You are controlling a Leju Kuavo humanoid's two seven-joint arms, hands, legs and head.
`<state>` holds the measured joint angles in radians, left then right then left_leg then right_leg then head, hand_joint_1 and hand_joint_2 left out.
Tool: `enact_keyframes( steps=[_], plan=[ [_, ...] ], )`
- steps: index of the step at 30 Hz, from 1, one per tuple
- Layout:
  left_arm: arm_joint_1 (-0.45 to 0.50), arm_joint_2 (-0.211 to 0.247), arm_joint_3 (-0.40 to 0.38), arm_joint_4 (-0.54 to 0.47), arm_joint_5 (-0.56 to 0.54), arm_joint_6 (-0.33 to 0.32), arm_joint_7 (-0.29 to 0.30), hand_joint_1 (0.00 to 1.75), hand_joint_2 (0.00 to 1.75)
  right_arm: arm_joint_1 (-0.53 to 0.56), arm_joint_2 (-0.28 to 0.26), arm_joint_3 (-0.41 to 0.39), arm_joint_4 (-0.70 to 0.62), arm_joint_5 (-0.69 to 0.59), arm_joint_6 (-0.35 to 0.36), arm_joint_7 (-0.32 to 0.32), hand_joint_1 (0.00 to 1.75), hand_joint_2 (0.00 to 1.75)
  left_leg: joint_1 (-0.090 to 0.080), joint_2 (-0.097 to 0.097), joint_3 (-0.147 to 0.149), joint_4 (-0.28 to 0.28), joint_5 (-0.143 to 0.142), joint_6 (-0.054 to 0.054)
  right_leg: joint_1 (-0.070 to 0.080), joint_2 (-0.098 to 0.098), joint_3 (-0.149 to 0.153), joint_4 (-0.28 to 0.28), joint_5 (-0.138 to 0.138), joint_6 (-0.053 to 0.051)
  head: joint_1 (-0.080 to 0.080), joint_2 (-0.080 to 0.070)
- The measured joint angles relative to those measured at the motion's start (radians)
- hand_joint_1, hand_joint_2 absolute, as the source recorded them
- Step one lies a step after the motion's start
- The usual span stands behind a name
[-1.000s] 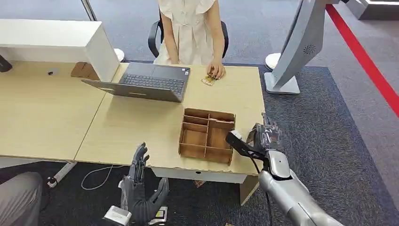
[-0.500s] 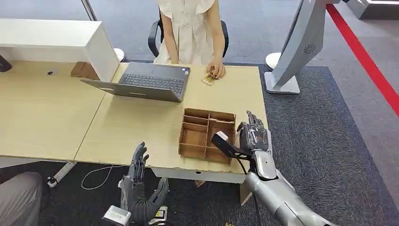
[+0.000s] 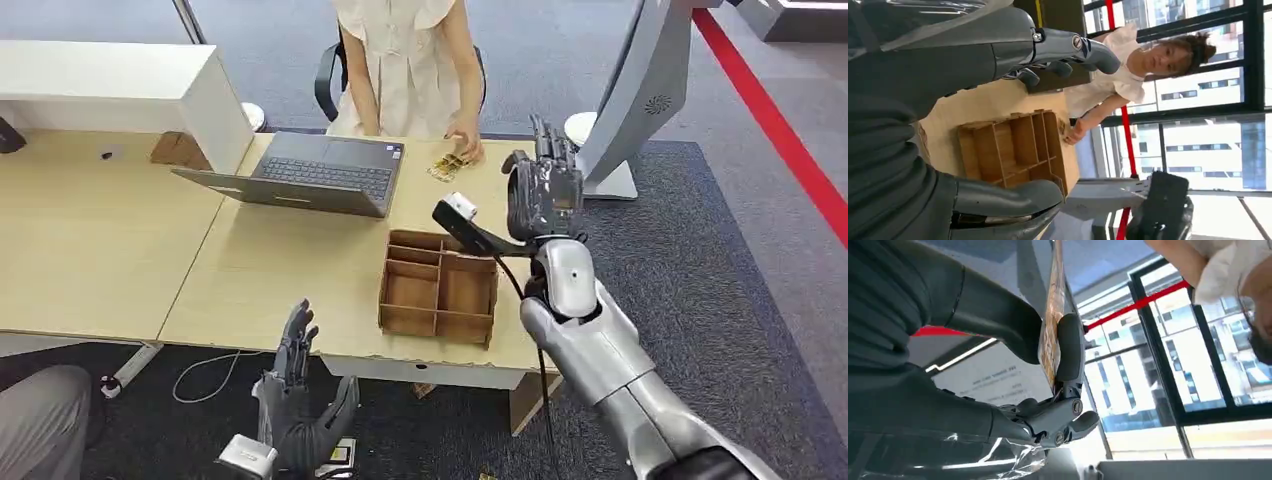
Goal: Pass the card to the sensor for recognition and then transmit it.
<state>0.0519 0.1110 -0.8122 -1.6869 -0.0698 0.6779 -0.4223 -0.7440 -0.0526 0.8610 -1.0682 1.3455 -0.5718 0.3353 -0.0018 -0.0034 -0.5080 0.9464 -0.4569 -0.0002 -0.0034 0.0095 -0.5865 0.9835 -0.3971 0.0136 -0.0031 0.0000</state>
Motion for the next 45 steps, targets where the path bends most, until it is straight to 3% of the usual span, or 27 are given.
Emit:
enact_keyframes(
  steps=[6,12,20,26,34,45],
  plan=[
    [-0.017,0.0,-0.017,0.004,0.017,0.0,-0.013,0.0,1.75,-0.036,0.014,0.004,-0.067,-0.001,0.084,-0.004,1.75,1.75,0.0,0.0,0.0,0.0,0.0,0.0,0.0,0.0,0.0,0.0,0.0,0.0,0.0,0.0],
    [-0.059,0.002,-0.053,0.024,0.068,0.0,-0.035,0.0,1.75,-0.089,0.076,0.019,-0.048,-0.129,0.157,-0.077,1.75,1.75,0.0,0.0,-0.001,0.0,0.0,0.0,0.0,0.0,0.0,0.001,0.0,0.0,0.0,0.0],
    [-0.127,0.01,-0.124,0.054,0.105,-0.014,-0.05,0.0,1.75,-0.197,0.196,0.077,0.101,-0.135,0.27,-0.098,1.75,1.75,0.001,-0.001,-0.001,0.0,0.0,0.0,0.001,0.0,0.0,0.001,0.0,0.0,0.0,0.0],
    [-0.158,0.012,-0.157,0.077,0.111,-0.079,-0.055,0.0,1.75,-0.256,0.254,0.111,0.252,-0.121,0.347,-0.055,1.75,1.75,0.001,-0.001,-0.001,0.0,0.0,0.0,0.001,0.0,0.0,0.001,0.0,0.0,0.0,0.0],
    [-0.174,0.009,-0.173,0.112,0.1,-0.2,-0.069,0.0,1.75,-0.283,0.24,0.12,0.355,-0.145,0.383,0.022,1.75,1.75,0.0,-0.001,-0.001,0.0,0.0,0.0,0.0,0.0,0.0,0.0,0.0,0.0,0.0,0.0],
    [-0.188,-0.011,-0.172,0.169,0.089,-0.303,-0.089,0.0,1.75,-0.286,0.14,0.119,0.37,-0.142,0.46,0.084,1.75,1.75,0.0,-0.001,0.0,0.0,0.0,0.0,0.0,0.0,0.0,-0.001,0.0,0.0,0.0,0.0]
  ],
)
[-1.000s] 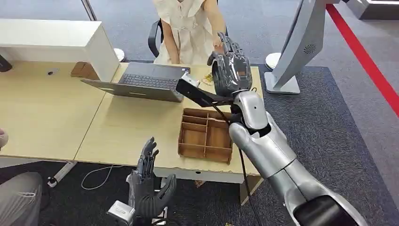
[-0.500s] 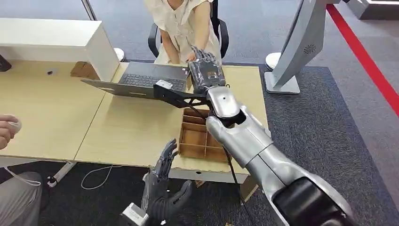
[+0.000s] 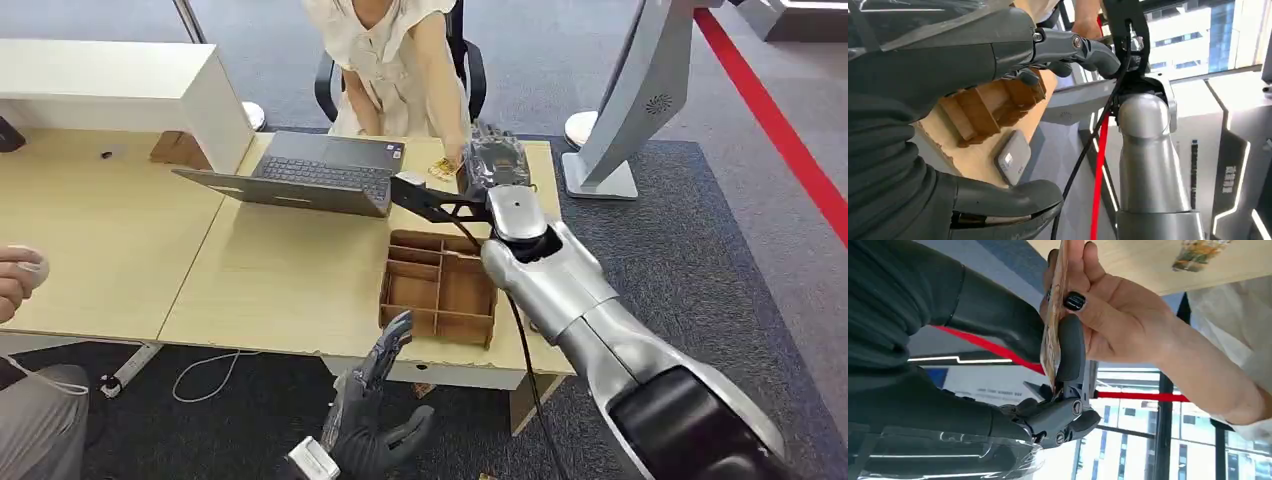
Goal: Pass the card to the sensor for recognition and then transmit it.
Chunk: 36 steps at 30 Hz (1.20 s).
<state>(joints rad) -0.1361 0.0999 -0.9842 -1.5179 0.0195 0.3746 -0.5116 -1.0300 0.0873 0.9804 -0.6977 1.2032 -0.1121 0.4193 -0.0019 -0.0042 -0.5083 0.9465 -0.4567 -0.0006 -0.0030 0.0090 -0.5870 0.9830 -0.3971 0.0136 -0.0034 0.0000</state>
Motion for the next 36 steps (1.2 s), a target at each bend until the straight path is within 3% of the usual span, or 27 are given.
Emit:
enact_keyframes(
  steps=[1,3,4,23,25,32,36],
  plan=[
    [-0.003,-0.003,0.0,0.008,0.0,-0.01,-0.003,0.0,1.75,0.0,-0.012,0.0,-0.001,0.0,0.008,0.005,1.75,1.75,0.0,0.0,0.0,0.0,0.0,0.0,0.0,0.0,0.0,0.0,0.0,0.0,0.0,0.0],
    [-0.006,-0.009,0.0,0.019,0.0,-0.021,-0.012,0.0,1.75,0.002,-0.034,0.0,-0.001,0.001,0.018,0.015,0.45,1.75,0.0,0.0,0.0,0.0,0.0,0.0,0.0,0.0,0.0,0.0,0.0,0.0,0.0,0.0],
    [-0.008,-0.012,0.0,0.024,0.0,-0.025,-0.014,0.0,1.75,0.003,-0.041,-0.001,-0.002,0.001,0.019,0.021,0.0,1.75,0.0,0.0,0.0,0.0,0.0,0.0,0.0,0.0,0.0,0.0,0.0,0.0,0.0,0.0],
    [-0.036,-0.052,0.0,0.099,0.003,-0.072,-0.032,0.0,1.75,0.032,-0.191,-0.016,-0.096,0.001,0.074,0.099,0.0,1.75,0.0,0.0,0.0,0.0,0.0,0.0,0.0,0.0,0.0,0.0,0.0,0.0,0.0,0.0],
    [-0.038,-0.053,0.0,0.104,0.008,-0.065,-0.032,0.0,1.75,0.041,-0.201,-0.018,-0.116,-0.006,0.038,0.102,0.0,1.75,0.0,0.0,0.0,0.0,0.0,0.0,0.0,0.0,0.0,0.0,0.0,0.0,0.0,0.0],
    [-0.038,-0.053,0.001,0.108,0.016,0.002,-0.024,0.0,1.75,0.168,-0.243,-0.085,-0.31,-0.055,-0.245,0.06,0.0,1.75,0.0,0.0,0.0,0.0,0.0,0.0,0.0,0.0,0.001,0.0,0.0,0.0,0.0,0.0],
    [-0.035,-0.049,0.002,0.106,0.017,0.05,0.006,0.0,1.75,0.327,-0.285,-0.137,-0.473,-0.051,-0.286,0.04,0.0,1.75,0.0,-0.001,0.0,0.0,-0.001,0.001,0.0,0.0,0.001,0.0,0.0,0.0,0.0,0.0]
  ],
)
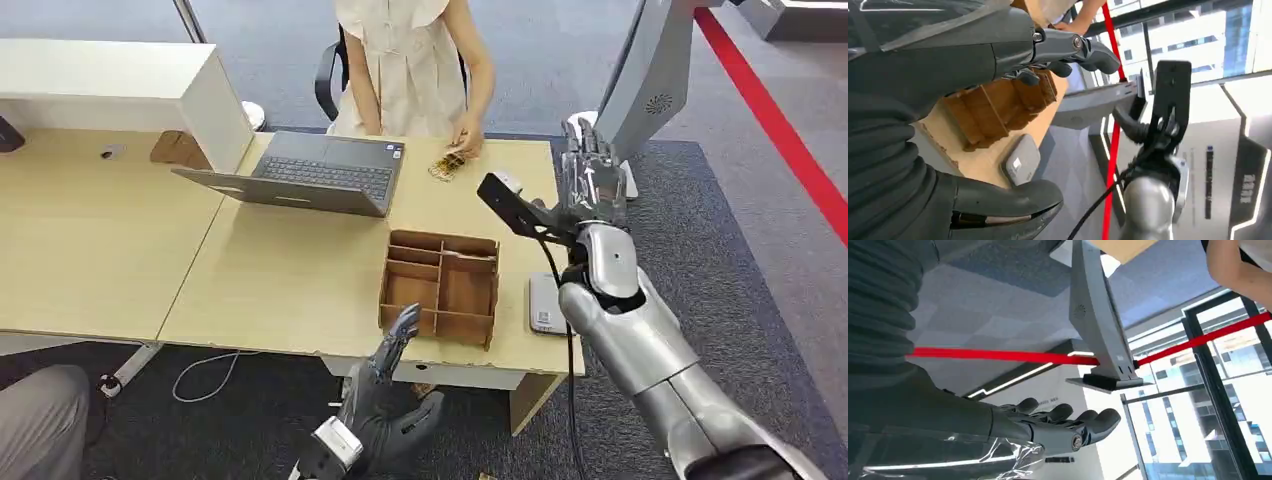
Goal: Pass the card to the sensor for recognition and then transmit it.
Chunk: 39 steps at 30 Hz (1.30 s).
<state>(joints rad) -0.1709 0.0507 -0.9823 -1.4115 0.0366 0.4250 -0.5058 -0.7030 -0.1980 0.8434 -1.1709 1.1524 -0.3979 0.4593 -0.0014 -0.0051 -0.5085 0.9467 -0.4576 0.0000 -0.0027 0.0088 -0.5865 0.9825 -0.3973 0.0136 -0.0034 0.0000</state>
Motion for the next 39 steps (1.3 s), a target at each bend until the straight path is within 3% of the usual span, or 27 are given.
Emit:
enact_keyframes(
  steps=[5,10,17,25,29,39],
  plan=[
    [0.011,0.013,0.0,-0.018,0.003,0.063,0.006,0.0,1.75,0.173,-0.047,-0.031,-0.172,0.014,-0.059,-0.022,0.0,1.75,0.0,0.0,-0.001,0.0,-0.001,0.0,-0.001,0.0,0.0,0.0,0.0,0.0,0.0,0.0],
    [0.015,0.021,-0.002,-0.031,0.003,0.082,0.017,0.0,1.75,0.233,-0.075,-0.045,-0.282,-0.003,-0.053,-0.041,0.0,1.75,0.0,0.0,0.0,0.0,0.0,0.0,-0.001,0.0,0.0,0.0,0.0,0.0,0.0,0.0],
    [0.02,0.031,-0.003,-0.052,0.002,0.088,0.035,0.0,1.75,0.298,-0.083,-0.038,-0.339,-0.015,-0.037,-0.061,0.0,1.75,0.0,0.0,0.0,0.0,0.0,0.0,0.0,0.0,0.0,0.0,0.0,0.0,0.0,0.0],
    [0.022,0.033,-0.004,-0.061,0.001,0.047,0.034,0.0,1.75,0.314,-0.072,-0.02,-0.322,0.008,0.001,-0.1,0.0,1.75,0.0,0.0,-0.002,0.0,0.0,0.0,0.0,0.0,0.0,0.0,0.0,0.0,0.0,0.0],
    [0.022,0.033,-0.004,-0.061,0.003,0.019,0.029,0.0,1.75,0.275,-0.045,0.0,-0.25,0.043,0.039,-0.127,0.0,1.75,0.0,0.0,-0.002,0.0,0.0,0.0,-0.001,0.0,0.0,0.0,0.0,0.0,0.0,0.0],
    [0.021,0.029,-0.004,-0.058,0.016,-0.011,0.011,0.0,1.75,0.173,0.043,0.05,-0.05,0.05,0.038,-0.146,0.0,1.75,0.0,0.0,-0.001,0.0,0.0,-0.001,0.0,0.0,-0.001,0.001,0.0,0.0,0.0,0.0]
  ],
)
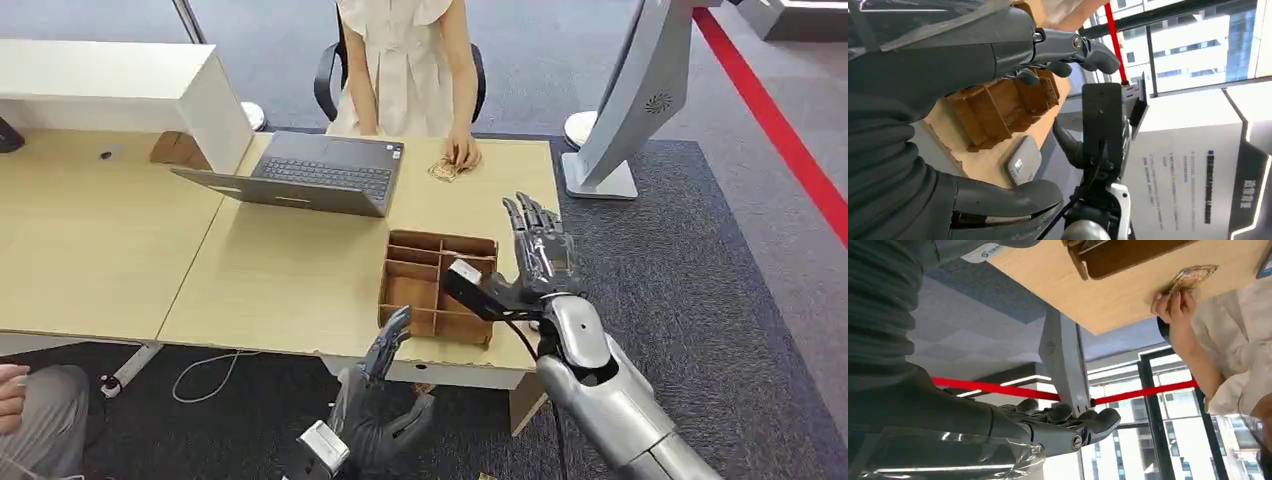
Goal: Pass the card to the sensor for recognition and then transmit it.
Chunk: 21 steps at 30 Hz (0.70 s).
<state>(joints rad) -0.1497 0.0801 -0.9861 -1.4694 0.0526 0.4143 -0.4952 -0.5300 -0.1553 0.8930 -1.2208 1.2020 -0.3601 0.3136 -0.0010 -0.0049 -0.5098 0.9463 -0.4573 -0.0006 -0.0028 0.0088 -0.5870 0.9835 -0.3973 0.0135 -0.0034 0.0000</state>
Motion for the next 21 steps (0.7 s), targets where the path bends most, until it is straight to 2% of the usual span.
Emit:
enact_keyframes(
  steps=[9,21],
  plan=[
    [-0.006,-0.005,0.0,0.006,0.007,-0.028,-0.01,0.0,1.75,-0.05,0.054,0.019,0.142,-0.015,-0.01,0.002,0.0,1.75,0.0,0.0,0.0,0.0,0.0,0.0,0.0,0.0,0.0,0.0,0.0,0.0,0.0,0.0],
    [-0.013,-0.011,-0.005,0.018,0.017,-0.05,-0.011,0.0,1.75,-0.06,0.08,0.029,0.246,-0.018,-0.026,0.011,0.0,1.75,0.0,0.0,0.0,0.0,0.0,0.0,0.0,0.0,0.0,0.0,0.0,0.0,0.0,0.0]
  ],
)
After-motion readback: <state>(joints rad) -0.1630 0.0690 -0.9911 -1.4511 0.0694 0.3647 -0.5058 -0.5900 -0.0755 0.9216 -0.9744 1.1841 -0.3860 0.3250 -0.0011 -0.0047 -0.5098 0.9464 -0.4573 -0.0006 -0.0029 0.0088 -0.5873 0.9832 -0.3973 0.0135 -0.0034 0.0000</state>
